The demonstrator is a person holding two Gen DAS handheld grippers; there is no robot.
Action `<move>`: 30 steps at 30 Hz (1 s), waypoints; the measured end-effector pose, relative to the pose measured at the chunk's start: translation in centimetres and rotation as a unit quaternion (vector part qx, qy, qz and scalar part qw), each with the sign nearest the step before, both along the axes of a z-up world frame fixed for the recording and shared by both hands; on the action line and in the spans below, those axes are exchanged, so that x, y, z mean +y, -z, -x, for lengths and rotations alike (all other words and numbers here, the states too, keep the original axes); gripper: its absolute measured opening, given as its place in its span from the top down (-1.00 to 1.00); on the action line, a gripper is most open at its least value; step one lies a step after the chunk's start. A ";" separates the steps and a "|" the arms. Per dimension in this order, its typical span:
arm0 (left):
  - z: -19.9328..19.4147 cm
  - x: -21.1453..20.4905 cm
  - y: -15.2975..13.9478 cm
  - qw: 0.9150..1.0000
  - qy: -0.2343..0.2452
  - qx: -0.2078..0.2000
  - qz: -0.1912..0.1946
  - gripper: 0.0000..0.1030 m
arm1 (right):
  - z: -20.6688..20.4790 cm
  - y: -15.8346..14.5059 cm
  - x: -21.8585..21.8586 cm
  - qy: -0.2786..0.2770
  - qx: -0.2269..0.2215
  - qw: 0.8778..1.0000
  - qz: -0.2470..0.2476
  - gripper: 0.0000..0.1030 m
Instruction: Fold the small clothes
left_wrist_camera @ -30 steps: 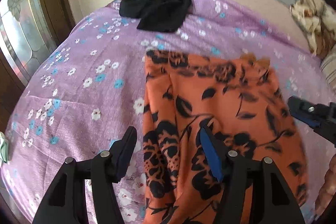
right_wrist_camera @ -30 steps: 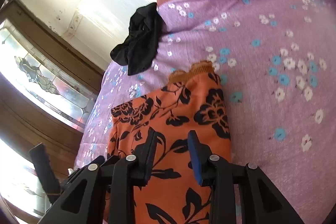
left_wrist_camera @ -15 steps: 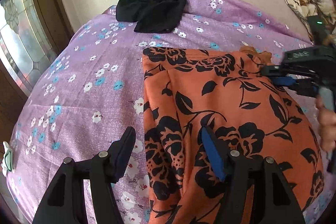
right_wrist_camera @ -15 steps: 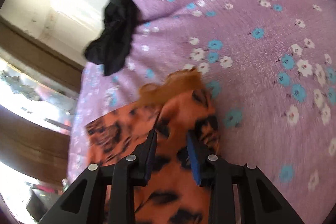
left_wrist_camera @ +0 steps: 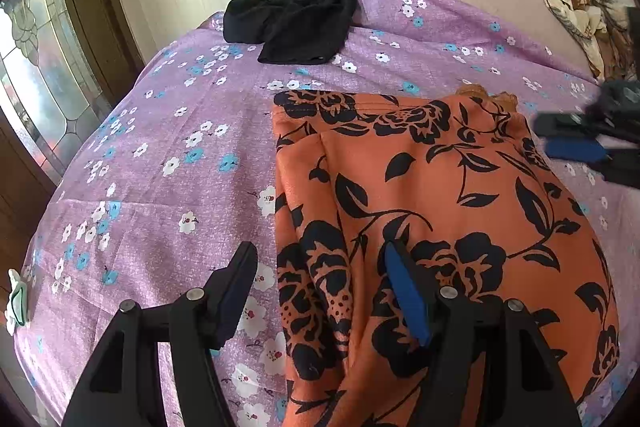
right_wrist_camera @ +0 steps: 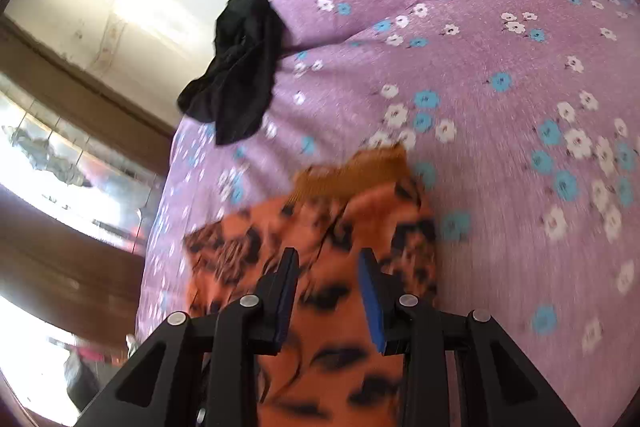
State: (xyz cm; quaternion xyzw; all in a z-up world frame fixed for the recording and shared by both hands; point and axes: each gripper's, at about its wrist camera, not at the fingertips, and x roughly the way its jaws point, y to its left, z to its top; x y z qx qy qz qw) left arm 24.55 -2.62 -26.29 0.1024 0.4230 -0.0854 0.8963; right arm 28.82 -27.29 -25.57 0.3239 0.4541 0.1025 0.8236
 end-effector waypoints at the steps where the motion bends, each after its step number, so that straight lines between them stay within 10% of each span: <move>1: 0.0 0.0 0.0 1.000 -0.001 0.000 0.000 -0.31 | 0.6 -0.3 0.2 -0.004 0.000 1.000 0.004 0.34; 30: 1.3 -1.2 -0.7 0.998 0.000 -0.031 -0.049 -0.34 | 8.4 0.5 3.1 -0.022 0.012 0.997 0.075 0.32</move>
